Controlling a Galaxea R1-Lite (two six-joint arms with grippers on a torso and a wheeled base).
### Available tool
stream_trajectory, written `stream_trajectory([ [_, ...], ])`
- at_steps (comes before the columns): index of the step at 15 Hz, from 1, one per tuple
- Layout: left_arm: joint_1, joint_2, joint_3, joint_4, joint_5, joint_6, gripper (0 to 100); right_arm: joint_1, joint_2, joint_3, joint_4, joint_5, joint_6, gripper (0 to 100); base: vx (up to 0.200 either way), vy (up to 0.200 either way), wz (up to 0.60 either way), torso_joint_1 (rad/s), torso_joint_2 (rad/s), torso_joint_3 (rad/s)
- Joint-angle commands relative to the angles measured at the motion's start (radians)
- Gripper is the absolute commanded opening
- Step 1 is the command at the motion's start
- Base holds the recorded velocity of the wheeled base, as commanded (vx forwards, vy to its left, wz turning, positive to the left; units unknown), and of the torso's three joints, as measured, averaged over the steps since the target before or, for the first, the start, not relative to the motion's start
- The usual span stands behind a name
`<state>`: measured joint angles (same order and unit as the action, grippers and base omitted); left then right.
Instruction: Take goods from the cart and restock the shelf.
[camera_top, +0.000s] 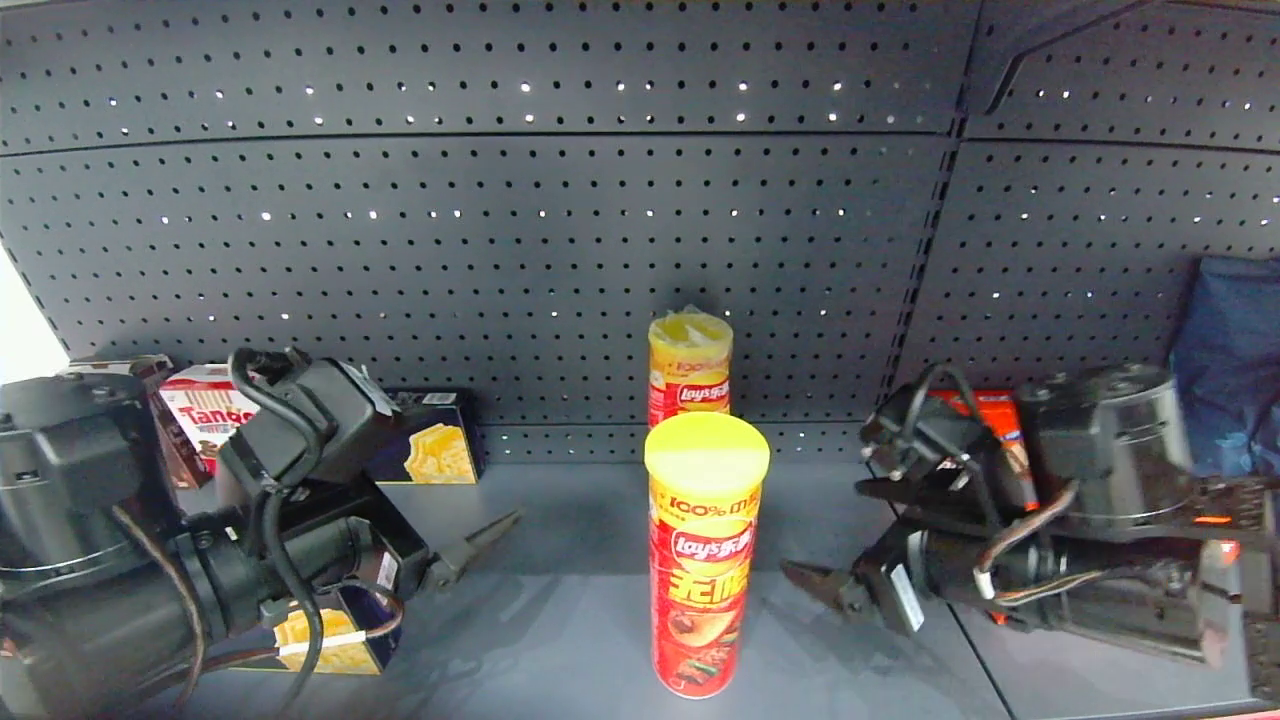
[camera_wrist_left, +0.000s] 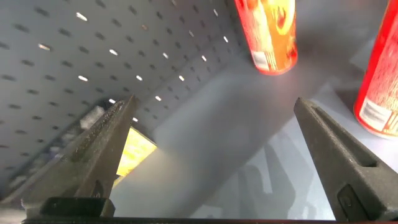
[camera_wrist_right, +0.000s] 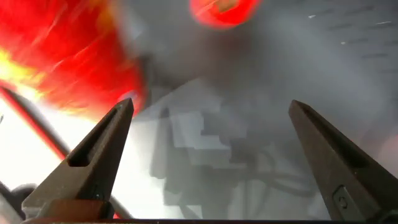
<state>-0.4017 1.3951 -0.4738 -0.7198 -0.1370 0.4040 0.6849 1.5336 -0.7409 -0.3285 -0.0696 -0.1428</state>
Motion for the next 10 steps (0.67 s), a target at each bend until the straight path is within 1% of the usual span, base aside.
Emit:
stream_trajectory([
  [1, 0.027, -0.116, 0.001, 0.003, 0.002, -0.001, 100, -0.133, -0.282, 0.061, 0.003, -0.027, 0.000, 100, 0.000, 0.000, 0.00, 0.000, 0.00, 0.000],
  [2, 0.064, -0.165, 0.018, 0.006, 0.000, -0.001, 100, -0.196, -0.375, 0.113, 0.006, -0.036, 0.000, 100, 0.000, 0.000, 0.00, 0.000, 0.00, 0.000],
  [4, 0.165, -0.285, 0.093, 0.011, -0.003, -0.002, 100, -0.378, -0.575, 0.247, 0.008, -0.033, 0.000, 100, 0.000, 0.000, 0.00, 0.000, 0.00, 0.000],
  [5, 0.210, -0.354, 0.138, 0.013, -0.003, -0.004, 100, -0.478, -0.675, 0.314, 0.008, -0.030, -0.001, 100, 0.000, 0.000, 0.00, 0.000, 0.00, 0.000],
  [6, 0.247, -0.439, 0.189, 0.017, -0.003, -0.007, 100, -0.558, -0.777, 0.394, 0.005, -0.033, 0.000, 100, 0.000, 0.000, 0.00, 0.000, 0.00, 0.000],
  [7, 0.270, -0.533, 0.245, 0.020, 0.000, -0.007, 100, -0.617, -0.879, 0.472, 0.006, -0.032, 0.000, 100, 0.000, 0.000, 0.00, 0.000, 0.00, 0.000],
  [8, 0.281, -0.607, 0.297, 0.036, 0.013, -0.007, 100, -0.653, -0.963, 0.529, 0.014, -0.029, -0.001, 100, 0.000, 0.000, 0.00, 0.000, 0.00, 0.000],
  [9, 0.282, -0.700, 0.334, 0.083, 0.060, -0.007, 100, -0.662, -1.046, 0.577, 0.034, -0.029, 0.000, 100, 0.000, 0.000, 0.00, 0.000, 0.00, 0.000],
  [10, 0.281, -0.801, 0.351, 0.178, 0.134, -0.007, 100, -0.662, -1.129, 0.638, 0.060, -0.032, 0.000, 100, 0.000, 0.000, 0.00, 0.000, 0.00, 0.000],
])
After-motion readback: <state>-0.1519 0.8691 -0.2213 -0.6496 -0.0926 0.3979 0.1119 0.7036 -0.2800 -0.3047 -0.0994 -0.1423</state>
